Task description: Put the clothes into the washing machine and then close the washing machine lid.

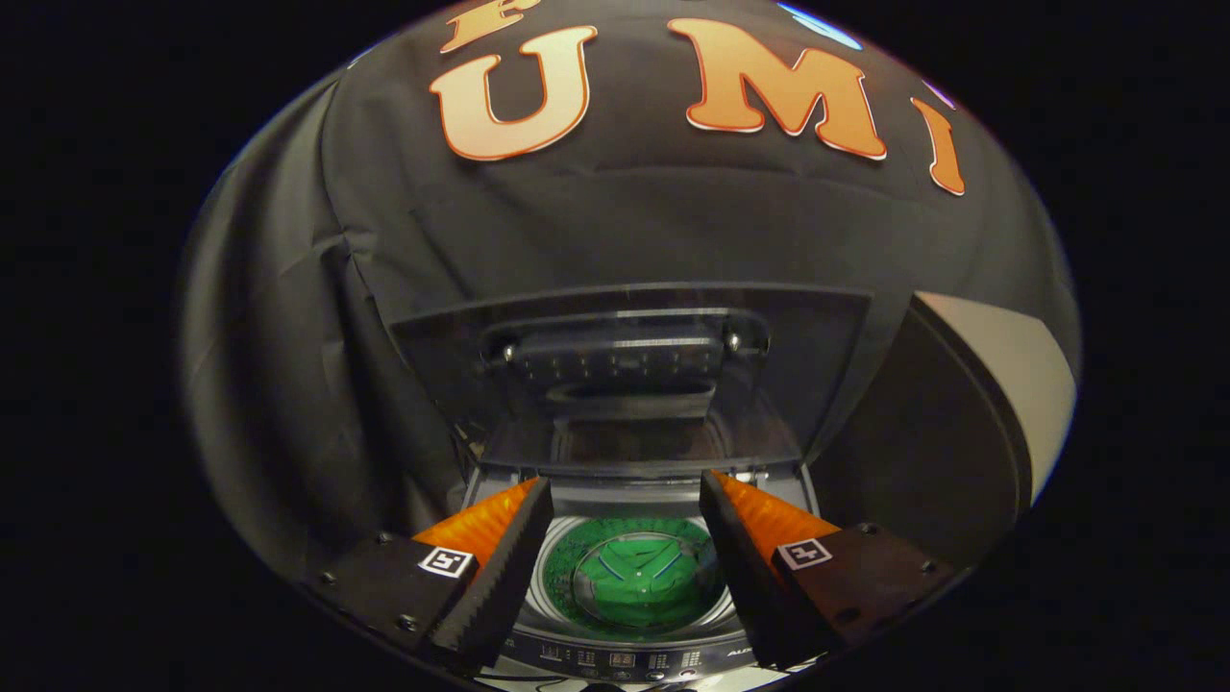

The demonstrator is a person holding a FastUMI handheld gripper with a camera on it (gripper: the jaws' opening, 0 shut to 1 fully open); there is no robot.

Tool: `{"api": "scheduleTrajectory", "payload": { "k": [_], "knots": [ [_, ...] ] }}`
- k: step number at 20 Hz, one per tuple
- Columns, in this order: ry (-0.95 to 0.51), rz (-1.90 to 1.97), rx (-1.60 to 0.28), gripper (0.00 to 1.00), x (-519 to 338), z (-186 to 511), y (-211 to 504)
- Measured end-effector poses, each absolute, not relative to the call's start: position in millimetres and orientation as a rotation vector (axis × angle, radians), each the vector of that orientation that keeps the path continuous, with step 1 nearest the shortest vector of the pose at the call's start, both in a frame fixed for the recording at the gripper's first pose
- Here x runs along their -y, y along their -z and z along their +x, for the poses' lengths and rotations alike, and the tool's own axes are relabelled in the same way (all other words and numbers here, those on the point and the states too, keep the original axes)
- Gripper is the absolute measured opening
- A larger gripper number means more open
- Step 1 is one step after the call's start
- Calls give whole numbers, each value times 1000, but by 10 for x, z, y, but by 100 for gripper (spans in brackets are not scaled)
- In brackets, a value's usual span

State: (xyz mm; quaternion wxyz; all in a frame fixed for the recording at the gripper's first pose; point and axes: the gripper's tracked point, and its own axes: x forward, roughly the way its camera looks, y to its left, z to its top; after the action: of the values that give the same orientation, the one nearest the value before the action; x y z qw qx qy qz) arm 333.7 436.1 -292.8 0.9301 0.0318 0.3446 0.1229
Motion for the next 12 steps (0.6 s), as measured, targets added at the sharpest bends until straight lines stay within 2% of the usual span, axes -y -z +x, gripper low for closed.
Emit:
{"api": "scheduleTrajectory", "payload": {
  "k": [6, 12],
  "knots": [
    [-247, 68, -582, 99, -4395, 3694, 2314],
    [-233, 46, -526, 99, -4432, 4083, 2066]
  ]
}}
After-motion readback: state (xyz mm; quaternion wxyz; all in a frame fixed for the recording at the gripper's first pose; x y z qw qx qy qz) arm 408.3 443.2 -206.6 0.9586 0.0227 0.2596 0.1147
